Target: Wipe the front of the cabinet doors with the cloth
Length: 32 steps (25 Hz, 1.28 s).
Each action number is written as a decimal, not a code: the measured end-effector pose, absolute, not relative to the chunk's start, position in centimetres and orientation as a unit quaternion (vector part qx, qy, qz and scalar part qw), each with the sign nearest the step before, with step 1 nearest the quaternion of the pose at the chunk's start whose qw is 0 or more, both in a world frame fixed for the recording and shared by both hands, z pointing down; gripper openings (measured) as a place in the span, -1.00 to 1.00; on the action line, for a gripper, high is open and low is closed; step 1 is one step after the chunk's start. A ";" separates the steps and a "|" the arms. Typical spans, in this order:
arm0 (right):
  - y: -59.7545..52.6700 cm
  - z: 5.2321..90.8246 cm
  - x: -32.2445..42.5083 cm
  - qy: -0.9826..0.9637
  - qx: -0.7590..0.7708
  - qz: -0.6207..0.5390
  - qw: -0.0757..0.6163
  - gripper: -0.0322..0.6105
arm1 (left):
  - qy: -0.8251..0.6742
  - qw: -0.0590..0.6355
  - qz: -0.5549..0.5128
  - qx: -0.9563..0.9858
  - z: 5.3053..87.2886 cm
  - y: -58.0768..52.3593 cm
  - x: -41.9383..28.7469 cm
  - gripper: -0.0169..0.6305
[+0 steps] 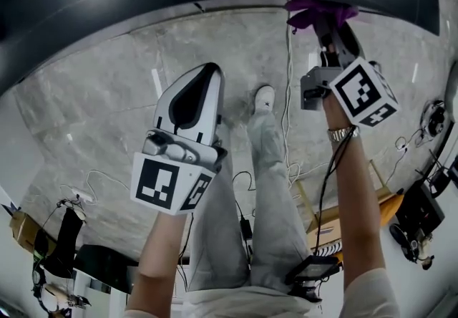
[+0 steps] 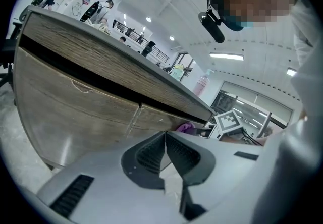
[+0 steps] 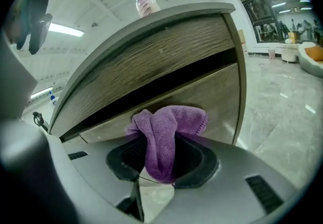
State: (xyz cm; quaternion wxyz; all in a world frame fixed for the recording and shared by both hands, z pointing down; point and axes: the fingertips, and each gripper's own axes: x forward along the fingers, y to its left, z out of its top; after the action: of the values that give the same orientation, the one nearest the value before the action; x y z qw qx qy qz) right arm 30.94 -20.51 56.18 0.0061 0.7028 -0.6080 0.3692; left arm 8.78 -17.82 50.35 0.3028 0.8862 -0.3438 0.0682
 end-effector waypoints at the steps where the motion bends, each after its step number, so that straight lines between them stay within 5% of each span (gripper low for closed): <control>1: -20.6 55.9 30.8 -0.610 0.700 0.371 0.004 -0.48 | -0.346 0.302 0.068 0.886 50.1 -17.8 9.1 -0.90; 9: -21.1 55.4 29.2 -0.639 0.669 0.378 0.002 -0.48 | -0.374 0.297 0.057 0.876 49.5 -17.7 10.6 -0.90; 22: -24.4 54.5 13.9 -0.732 0.568 0.376 0.022 -0.48 | -0.411 0.299 0.068 0.859 50.1 -16.2 3.4 -0.90; 32: -17.8 59.8 23.5 -0.746 0.524 0.402 0.086 -0.48 | -0.397 0.304 0.060 0.864 50.4 -14.5 14.7 -0.90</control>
State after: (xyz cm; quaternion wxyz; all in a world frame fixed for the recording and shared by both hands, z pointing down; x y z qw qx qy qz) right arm 23.54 -17.79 59.76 0.0856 0.5244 -0.7459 0.4017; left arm 14.67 -14.48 50.36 0.3040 0.8638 -0.3973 0.0605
